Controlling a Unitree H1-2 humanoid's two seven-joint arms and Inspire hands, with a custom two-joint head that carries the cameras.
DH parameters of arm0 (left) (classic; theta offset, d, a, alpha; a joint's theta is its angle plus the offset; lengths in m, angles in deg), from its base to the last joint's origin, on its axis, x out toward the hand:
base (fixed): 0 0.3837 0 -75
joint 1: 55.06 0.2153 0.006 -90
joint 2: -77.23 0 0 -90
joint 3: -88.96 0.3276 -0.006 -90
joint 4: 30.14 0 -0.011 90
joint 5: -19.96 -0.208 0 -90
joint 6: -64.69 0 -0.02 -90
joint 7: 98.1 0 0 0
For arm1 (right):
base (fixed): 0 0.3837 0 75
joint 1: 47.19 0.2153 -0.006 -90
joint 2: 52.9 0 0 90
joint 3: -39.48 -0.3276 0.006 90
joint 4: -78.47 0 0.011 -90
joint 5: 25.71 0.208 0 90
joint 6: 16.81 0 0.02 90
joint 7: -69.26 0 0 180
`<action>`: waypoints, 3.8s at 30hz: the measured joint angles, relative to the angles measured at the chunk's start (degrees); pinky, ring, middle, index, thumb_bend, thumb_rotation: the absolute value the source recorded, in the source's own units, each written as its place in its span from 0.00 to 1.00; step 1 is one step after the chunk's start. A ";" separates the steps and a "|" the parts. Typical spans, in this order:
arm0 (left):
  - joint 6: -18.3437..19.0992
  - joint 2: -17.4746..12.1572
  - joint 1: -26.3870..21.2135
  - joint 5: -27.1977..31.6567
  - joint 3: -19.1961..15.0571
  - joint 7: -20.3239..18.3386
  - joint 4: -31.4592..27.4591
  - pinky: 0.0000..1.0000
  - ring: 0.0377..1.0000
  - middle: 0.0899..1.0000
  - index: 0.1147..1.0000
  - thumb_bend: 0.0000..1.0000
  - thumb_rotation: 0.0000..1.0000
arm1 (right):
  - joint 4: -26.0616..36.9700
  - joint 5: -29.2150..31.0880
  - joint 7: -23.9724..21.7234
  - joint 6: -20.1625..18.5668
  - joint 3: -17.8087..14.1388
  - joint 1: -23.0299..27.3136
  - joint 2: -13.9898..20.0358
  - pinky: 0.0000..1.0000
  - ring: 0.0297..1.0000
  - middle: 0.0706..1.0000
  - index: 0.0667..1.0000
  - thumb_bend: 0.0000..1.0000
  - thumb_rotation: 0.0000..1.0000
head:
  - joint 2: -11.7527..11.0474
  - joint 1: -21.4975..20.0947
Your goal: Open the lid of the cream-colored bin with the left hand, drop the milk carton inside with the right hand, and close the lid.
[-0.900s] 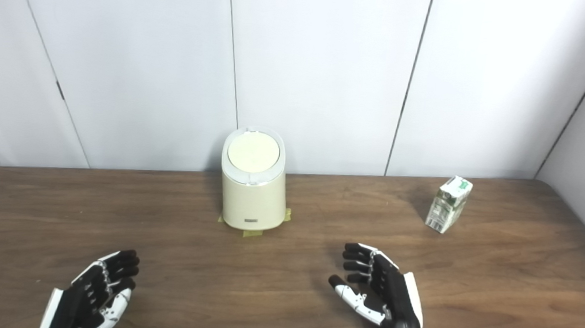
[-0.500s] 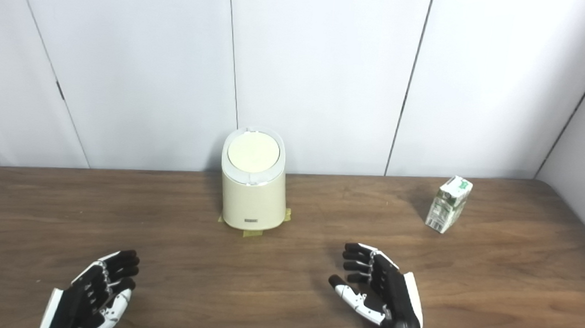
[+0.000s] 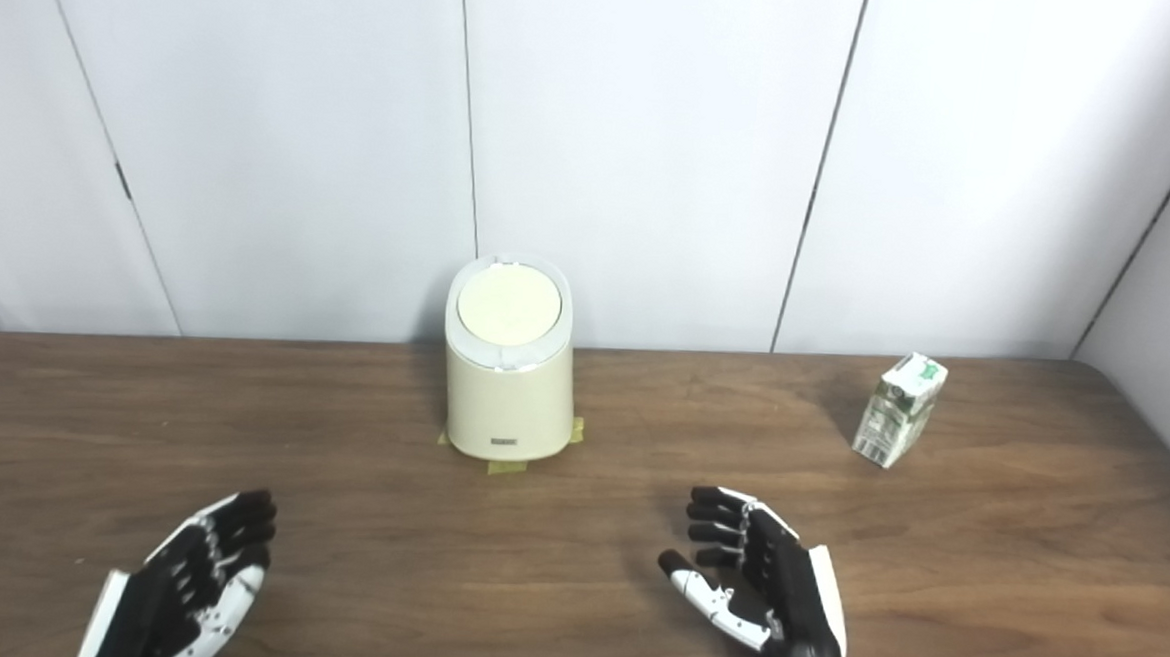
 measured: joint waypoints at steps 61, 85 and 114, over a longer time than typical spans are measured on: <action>23.90 8.67 -53.24 -45.62 3.09 -0.87 42.89 1.00 1.00 1.00 1.00 0.95 0.22 | 1.65 -3.15 0.20 -2.41 2.43 0.26 0.04 0.58 0.66 0.67 0.65 0.30 0.00 | 0.70 0.18; 23.90 6.49 -52.45 -40.34 8.97 1.08 43.83 1.00 1.00 1.00 1.00 1.00 0.42 | 1.66 -4.67 0.23 -2.37 3.15 0.31 0.31 0.59 0.65 0.66 0.65 0.30 0.00 | 0.35 -0.26; 22.91 5.96 -56.19 -72.06 13.24 -7.26 46.65 1.00 1.00 1.00 1.00 0.77 0.00 | 1.50 -4.76 0.12 -2.70 3.48 0.68 0.55 0.59 0.65 0.66 0.65 0.30 0.00 | 0.35 -0.18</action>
